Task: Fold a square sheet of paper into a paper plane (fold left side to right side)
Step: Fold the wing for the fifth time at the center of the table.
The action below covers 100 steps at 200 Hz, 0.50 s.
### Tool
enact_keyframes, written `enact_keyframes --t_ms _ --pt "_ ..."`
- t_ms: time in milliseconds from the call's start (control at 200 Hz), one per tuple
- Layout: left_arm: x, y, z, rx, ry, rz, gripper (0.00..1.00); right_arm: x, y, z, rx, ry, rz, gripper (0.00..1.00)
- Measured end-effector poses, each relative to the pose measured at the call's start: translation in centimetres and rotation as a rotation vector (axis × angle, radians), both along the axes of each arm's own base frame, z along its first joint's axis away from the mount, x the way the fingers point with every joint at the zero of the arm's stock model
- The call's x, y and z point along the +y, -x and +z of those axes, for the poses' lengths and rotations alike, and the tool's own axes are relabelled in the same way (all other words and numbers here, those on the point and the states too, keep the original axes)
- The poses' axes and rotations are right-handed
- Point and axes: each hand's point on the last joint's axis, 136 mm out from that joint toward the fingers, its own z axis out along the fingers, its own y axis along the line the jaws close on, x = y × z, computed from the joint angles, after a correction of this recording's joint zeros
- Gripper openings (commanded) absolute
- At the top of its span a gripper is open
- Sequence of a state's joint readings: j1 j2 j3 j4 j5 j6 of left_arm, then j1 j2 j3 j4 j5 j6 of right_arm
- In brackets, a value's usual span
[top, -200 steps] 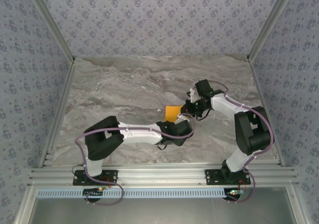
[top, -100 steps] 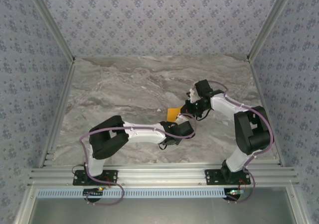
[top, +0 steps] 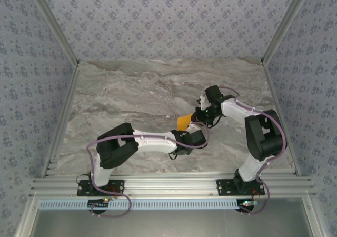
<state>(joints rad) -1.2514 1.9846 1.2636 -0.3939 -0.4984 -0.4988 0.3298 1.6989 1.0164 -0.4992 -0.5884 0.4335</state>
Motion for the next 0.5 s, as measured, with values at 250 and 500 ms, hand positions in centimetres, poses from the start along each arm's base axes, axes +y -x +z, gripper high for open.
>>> enact_keyframes --t_ms 250,500 --pt "0.00 0.03 -0.03 0.000 -0.002 -0.001 0.35 -0.11 -0.13 -0.33 0.003 0.012 -0.003 0.00" --pt "-0.06 0.06 0.01 0.000 0.000 -0.002 0.26 -0.31 -0.23 -0.49 0.004 0.027 -0.007 0.00"
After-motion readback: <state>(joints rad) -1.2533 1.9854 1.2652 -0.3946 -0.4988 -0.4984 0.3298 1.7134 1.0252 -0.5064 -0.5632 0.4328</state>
